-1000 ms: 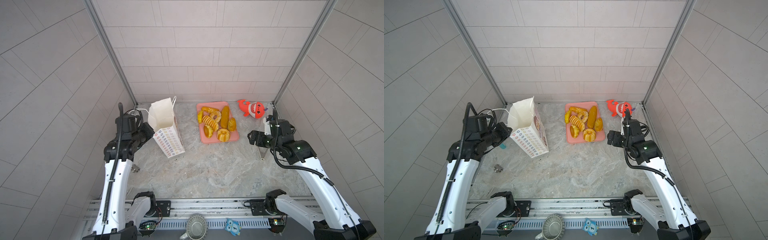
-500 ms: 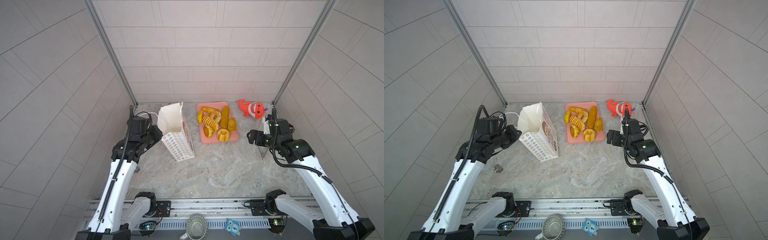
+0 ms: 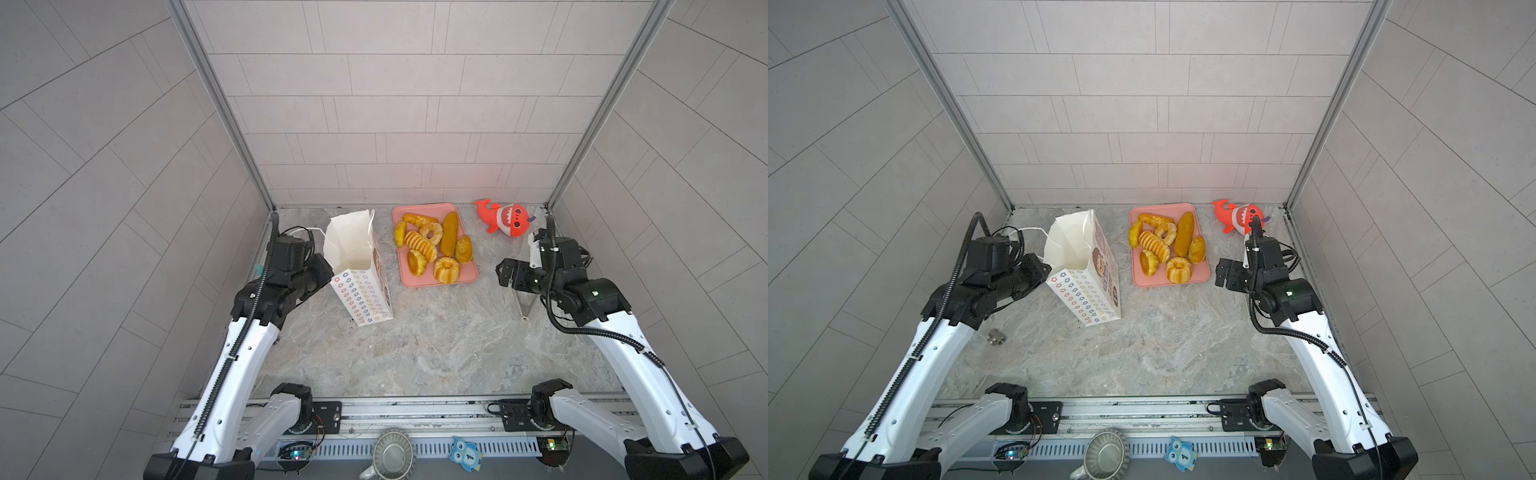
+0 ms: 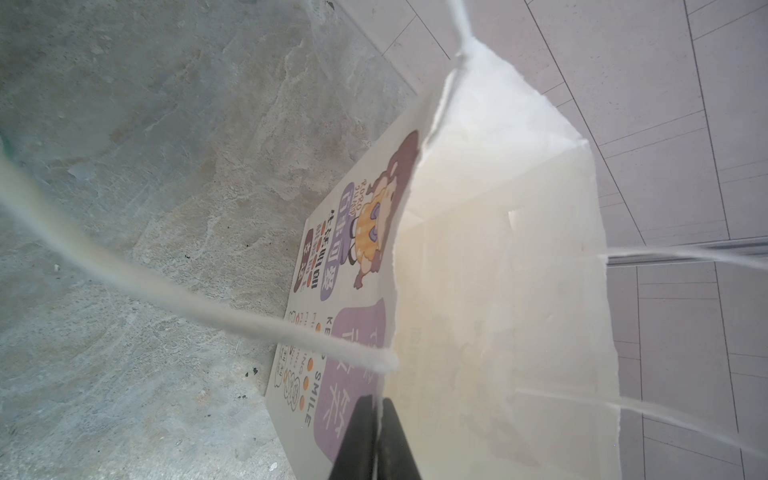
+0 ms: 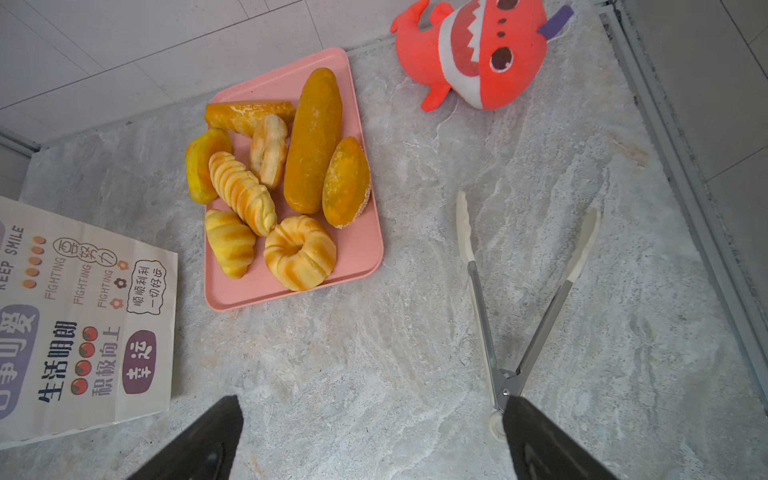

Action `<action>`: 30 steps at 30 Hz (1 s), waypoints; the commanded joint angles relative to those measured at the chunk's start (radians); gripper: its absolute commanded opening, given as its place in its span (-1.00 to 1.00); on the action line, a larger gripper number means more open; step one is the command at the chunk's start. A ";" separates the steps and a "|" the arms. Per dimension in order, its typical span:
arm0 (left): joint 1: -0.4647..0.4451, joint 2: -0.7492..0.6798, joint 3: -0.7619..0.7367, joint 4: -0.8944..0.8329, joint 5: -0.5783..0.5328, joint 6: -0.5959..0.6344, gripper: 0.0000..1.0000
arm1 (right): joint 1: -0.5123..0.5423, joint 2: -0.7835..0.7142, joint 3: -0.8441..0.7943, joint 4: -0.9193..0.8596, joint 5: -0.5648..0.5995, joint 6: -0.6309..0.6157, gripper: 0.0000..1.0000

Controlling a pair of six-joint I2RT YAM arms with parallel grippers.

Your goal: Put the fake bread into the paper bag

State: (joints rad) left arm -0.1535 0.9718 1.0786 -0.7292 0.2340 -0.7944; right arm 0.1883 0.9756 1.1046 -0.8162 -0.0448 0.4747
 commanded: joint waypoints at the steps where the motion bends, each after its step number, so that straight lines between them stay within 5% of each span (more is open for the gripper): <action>1: -0.005 -0.005 -0.012 0.026 -0.015 -0.009 -0.54 | -0.009 0.005 0.007 -0.041 0.079 0.065 0.99; 7: -0.005 -0.001 0.015 0.023 0.000 0.017 0.14 | -0.014 -0.002 0.009 -0.076 0.128 0.124 0.99; 14: -0.005 -0.008 0.083 0.001 -0.021 0.046 0.76 | -0.080 -0.090 -0.016 -0.012 -0.045 0.052 0.99; 20: -0.006 0.019 0.164 -0.011 0.067 0.106 0.83 | -0.167 -0.074 -0.038 0.000 -0.190 0.053 0.99; 30: -0.005 -0.067 0.203 -0.122 0.008 0.246 0.84 | -0.197 -0.015 -0.037 -0.046 -0.120 -0.013 0.62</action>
State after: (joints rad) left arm -0.1539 0.9489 1.2434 -0.7860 0.2825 -0.6239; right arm -0.0006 0.9390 1.0561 -0.8272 -0.1936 0.4984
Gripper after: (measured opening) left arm 0.916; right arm 0.816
